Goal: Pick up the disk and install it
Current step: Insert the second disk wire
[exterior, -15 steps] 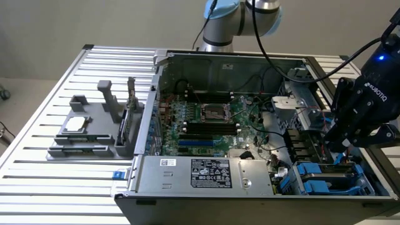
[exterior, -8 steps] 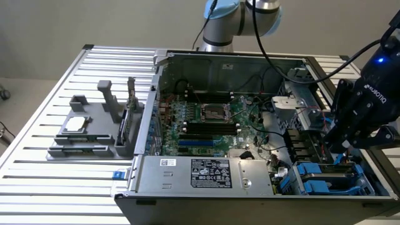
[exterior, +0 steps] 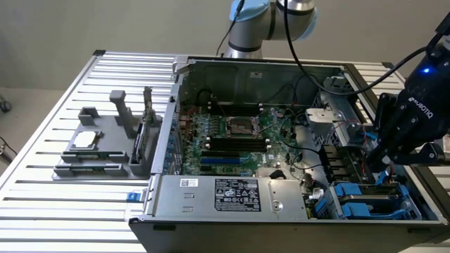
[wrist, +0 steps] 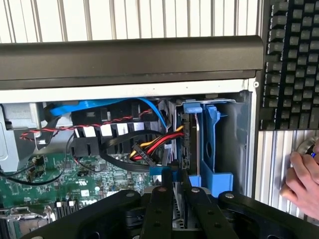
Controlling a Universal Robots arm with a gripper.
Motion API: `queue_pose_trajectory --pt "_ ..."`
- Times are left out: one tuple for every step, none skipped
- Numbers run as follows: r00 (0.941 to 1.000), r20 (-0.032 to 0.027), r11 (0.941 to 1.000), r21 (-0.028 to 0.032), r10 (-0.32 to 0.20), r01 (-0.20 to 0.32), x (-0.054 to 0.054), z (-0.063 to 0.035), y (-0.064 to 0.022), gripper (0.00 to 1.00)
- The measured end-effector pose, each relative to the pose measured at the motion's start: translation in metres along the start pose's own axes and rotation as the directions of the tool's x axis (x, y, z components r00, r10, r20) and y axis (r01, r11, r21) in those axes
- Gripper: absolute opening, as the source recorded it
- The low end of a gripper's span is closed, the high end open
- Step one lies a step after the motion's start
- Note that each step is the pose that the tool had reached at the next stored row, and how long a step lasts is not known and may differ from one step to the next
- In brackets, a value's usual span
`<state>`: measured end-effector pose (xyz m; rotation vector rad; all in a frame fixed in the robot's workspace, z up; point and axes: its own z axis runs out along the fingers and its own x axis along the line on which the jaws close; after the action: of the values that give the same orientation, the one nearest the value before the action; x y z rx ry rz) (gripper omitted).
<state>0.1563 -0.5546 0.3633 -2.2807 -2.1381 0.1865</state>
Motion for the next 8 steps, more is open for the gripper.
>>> queue_pose_trajectory --pt "1.0 0.0 1.0 -0.0001 0.001 -0.001 0.0 0.0003 0.0 0.16" --pt "1.0 0.0001 1.0 -0.0003 0.001 -0.001 0.0 0.0006 0.0001 0.16" --pt "1.0 0.0002 1.0 -0.0004 0.001 -0.001 0.0 0.0006 0.0001 0.16" --pt "1.0 0.0002 1.0 -0.0004 0.001 -0.001 0.0 0.0007 0.0001 0.16" --pt "1.0 0.0001 1.0 -0.0004 0.001 -0.001 -0.0001 0.0009 -0.0001 0.16" --pt "1.0 -0.0001 1.0 -0.0005 0.001 -0.001 -0.0002 0.001 -0.0006 0.16" --pt "1.0 -0.0005 1.0 -0.0006 0.001 -0.001 -0.0004 0.0013 -0.0014 0.16" --pt "1.0 -0.0008 1.0 -0.0005 0.001 -0.001 -0.0006 0.0014 -0.0026 0.16"
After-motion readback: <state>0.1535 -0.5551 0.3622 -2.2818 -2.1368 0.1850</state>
